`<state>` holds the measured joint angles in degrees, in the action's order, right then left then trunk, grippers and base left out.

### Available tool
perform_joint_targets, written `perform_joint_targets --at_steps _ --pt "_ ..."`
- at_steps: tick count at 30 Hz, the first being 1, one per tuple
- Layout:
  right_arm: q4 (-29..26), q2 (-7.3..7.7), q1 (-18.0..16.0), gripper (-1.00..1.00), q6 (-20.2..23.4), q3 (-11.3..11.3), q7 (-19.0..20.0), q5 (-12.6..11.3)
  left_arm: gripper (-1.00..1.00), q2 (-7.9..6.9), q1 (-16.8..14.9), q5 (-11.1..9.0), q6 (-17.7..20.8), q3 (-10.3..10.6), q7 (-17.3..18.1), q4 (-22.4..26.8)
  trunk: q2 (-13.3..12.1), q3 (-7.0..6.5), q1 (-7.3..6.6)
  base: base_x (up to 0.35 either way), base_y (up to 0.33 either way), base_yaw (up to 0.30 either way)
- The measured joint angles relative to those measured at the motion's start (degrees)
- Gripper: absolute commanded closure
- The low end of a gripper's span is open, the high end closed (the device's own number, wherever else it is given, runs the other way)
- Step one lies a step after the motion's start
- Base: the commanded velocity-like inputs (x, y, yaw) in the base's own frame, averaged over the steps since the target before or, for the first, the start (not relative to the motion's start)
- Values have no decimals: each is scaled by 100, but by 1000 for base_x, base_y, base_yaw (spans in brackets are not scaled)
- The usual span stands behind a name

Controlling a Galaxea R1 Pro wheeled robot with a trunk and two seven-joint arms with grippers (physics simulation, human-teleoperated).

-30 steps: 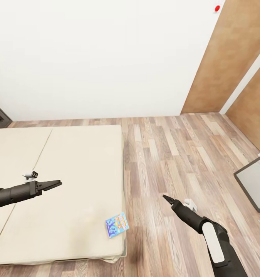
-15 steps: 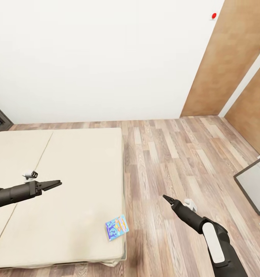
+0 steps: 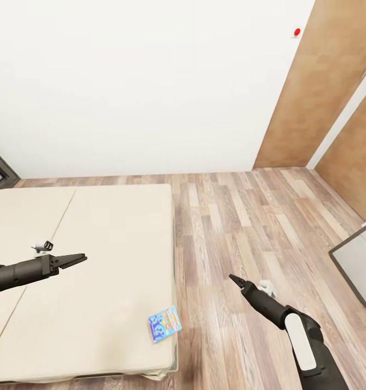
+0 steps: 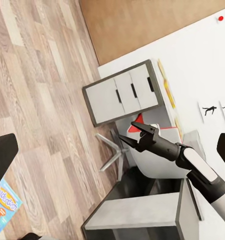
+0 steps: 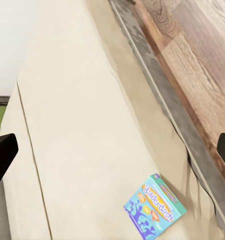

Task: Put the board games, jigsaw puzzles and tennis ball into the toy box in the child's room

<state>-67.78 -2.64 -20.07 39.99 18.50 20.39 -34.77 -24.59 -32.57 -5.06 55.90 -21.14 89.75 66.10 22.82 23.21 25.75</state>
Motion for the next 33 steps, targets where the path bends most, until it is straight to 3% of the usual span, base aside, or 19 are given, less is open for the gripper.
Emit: perform_joint_targets --at_steps 33 --pt "41 -2 0 -100 -17 -5 -8 0 -100 0 0 0 0 -9 0 -1 0 -315 0 0 0 0"
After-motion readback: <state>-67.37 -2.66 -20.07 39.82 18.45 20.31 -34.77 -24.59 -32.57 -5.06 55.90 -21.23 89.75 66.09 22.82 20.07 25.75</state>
